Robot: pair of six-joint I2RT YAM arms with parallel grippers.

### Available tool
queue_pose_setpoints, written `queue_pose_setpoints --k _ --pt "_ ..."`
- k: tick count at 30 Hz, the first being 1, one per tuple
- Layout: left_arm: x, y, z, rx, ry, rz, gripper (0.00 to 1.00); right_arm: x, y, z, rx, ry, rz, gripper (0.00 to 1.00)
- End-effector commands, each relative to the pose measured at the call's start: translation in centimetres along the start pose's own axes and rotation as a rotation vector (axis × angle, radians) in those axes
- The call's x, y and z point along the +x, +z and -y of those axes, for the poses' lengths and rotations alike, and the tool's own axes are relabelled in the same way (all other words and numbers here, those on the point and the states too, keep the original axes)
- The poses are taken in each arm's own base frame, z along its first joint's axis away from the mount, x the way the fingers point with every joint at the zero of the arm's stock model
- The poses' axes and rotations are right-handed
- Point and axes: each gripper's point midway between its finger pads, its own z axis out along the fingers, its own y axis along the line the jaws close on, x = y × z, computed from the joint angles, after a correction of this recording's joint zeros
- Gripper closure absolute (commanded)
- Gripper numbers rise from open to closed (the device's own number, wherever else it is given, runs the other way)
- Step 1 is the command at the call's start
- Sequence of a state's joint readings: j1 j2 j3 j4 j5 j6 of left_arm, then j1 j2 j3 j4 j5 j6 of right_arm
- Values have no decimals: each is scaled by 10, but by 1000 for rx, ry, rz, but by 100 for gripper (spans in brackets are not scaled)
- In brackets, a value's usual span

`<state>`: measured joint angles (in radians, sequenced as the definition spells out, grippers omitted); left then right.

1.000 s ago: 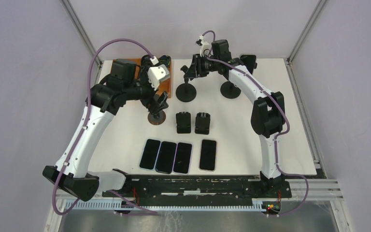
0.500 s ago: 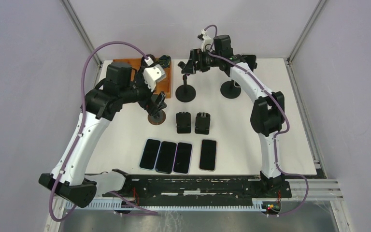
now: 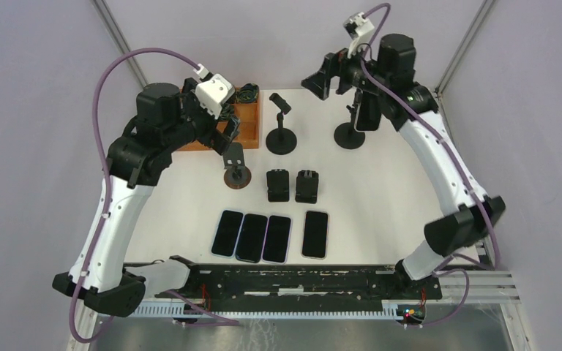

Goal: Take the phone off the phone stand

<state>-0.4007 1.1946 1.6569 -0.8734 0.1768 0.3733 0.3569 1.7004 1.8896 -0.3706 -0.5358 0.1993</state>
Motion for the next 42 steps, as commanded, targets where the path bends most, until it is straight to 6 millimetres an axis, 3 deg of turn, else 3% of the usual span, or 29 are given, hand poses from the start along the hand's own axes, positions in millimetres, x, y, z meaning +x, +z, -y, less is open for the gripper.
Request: queue_pose_setpoints --k 1,4,7,13,17,21,26,35,42 --pt "-20 -12 -6 -37 -49 56 0 -16 -56 12 139 -86 105 2" --pt "-21 -6 -1 -8 -85 56 0 -7 -102 30 250 -75 199 2" --pt "-13 4 7 38 -95 30 0 8 -138 67 378 -27 221 2" --pt "8 20 16 86 -143 -79 0 43 -172 134 497 143 228 2" --pt "12 14 0 -21 -125 -54 0 55 -164 161 498 197 230 2" --pt "16 14 -6 -68 -110 -41 0 63 -138 167 371 231 227 2" --pt "30 18 12 40 -111 -118 0 66 -113 179 266 257 206 2" --pt "49 14 48 251 -31 -155 0 65 -93 190 200 282 224 2" --pt "60 21 62 336 -43 -209 0 56 -81 192 161 279 232 13"
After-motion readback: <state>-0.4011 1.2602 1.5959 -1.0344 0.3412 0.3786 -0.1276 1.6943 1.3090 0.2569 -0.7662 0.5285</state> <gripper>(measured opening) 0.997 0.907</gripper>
